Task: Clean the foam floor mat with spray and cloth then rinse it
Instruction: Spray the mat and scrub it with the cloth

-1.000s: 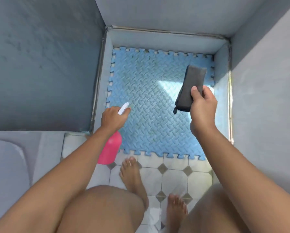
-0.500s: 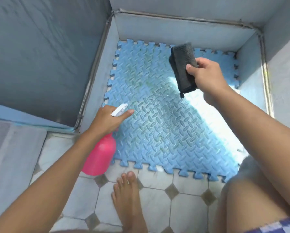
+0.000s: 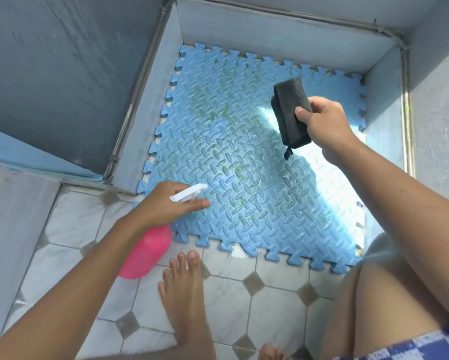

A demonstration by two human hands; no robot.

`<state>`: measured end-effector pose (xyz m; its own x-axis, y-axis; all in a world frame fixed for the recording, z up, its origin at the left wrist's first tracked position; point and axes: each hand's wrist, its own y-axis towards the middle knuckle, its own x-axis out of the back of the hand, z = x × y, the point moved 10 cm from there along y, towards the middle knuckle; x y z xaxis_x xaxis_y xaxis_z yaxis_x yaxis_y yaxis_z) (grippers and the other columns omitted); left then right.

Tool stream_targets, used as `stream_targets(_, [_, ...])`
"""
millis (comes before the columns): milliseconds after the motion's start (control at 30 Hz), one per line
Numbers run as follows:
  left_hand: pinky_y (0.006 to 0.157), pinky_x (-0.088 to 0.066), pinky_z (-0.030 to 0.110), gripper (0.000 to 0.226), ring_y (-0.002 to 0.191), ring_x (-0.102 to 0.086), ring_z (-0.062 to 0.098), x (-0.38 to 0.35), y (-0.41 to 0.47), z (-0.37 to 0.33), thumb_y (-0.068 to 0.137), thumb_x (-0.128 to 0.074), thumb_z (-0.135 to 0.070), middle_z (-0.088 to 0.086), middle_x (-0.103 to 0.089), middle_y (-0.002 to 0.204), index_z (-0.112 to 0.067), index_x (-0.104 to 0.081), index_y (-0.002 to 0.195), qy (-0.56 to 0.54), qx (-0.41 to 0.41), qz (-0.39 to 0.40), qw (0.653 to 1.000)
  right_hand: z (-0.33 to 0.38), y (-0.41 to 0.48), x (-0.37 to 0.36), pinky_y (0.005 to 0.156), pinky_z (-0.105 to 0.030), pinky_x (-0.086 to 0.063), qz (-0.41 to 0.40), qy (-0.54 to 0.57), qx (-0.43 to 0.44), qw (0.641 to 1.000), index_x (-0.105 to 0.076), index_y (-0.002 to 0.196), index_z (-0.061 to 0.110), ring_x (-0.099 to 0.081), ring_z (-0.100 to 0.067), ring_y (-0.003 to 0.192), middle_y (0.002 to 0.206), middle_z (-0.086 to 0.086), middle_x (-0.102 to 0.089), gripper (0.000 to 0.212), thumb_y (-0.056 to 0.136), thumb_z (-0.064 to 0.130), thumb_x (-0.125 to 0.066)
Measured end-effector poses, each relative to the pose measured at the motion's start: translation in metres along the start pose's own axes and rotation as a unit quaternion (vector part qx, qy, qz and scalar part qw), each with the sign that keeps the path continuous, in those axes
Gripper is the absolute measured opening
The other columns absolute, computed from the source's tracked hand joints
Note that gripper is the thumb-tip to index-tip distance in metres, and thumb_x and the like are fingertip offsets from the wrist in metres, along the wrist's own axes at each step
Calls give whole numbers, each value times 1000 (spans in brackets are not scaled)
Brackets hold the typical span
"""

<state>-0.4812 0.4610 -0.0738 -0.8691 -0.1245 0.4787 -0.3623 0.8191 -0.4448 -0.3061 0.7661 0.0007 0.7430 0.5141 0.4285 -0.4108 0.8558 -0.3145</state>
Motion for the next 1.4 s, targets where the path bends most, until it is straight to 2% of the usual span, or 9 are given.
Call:
stream_targets(100, [57,-34,25,65,57,-46,7,-10,11,-12,66,-78,-72,9,-56,62,-9,-67,74,3,-19,20,1000,1,-1,-8,73,-37,-51,13,-32,19,999,-68,95,9,-58,-20,75,84,-5,-62,16,94,25,-63])
stream_targets(167, [55,-36,31,65,51,-49,12,-15,17,-8,68,-81,-68,-2,-55,51,-5,-64,62,0,2,20,1000,3,-2,-12,73,-38,-50,23,-54,27,998,-67,96,9,-58,-21,76,85,-9,-63,18,93,26,-62])
stream_targets(300, [51,-40,24,55,42,-53,15,-42,14,2,77,-87,-47,4,-59,43,-13,-58,44,1,26,78,997,10,-2,-8,71,-37,-47,22,-46,38,998,-67,95,8,-56,-21,75,83,-8,-62,21,92,29,-62])
stream_targets(433, [58,-36,28,66,52,-48,13,-54,14,2,63,-86,-66,4,-55,54,-4,-62,65,12,6,112,994,15,1,-2,71,-36,-53,16,-25,39,999,-68,99,9,-61,-19,75,87,-5,-66,18,95,25,-62])
stream_targets(733, [53,-36,32,67,50,-47,18,11,9,5,81,-76,-60,9,-49,50,-5,-47,57,108,22,-175,978,7,1,-7,86,-52,-56,27,-57,25,998,-68,96,10,-65,-25,82,101,-18,-71,16,95,25,-62])
stream_targets(867, [60,-42,36,58,60,-55,20,22,3,16,79,-78,-62,0,-54,56,-13,-52,61,96,38,-186,977,7,-2,-14,84,-47,-56,42,-69,26,996,-68,99,11,-62,-23,81,104,-17,-70,16,98,25,-61])
stream_targets(1033, [51,-26,33,69,45,-35,20,42,-17,25,84,-72,-58,-1,-30,43,-17,-29,50,145,57,-247,956,5,-5,-24,72,-35,-48,65,-83,34,994,-66,99,10,-58,-21,77,90,-8,-65,16,100,25,-60])
stream_targets(1167, [51,-32,32,55,53,-50,14,42,-26,33,80,-76,-61,-3,-49,53,-19,-48,59,141,63,-229,961,3,-7,-30,69,-31,-45,79,-93,41,992,-66,95,16,-57,-19,74,88,-5,-64,13,99,27,-60])
stream_targets(1400, [52,-37,35,63,48,-43,29,75,-55,54,84,-75,-53,-1,-35,44,-13,-39,51,135,101,-318,933,2,-8,-36,73,-34,-48,92,-111,48,988,-67,102,15,-60,-22,80,96,-10,-68,15,99,28,-61])
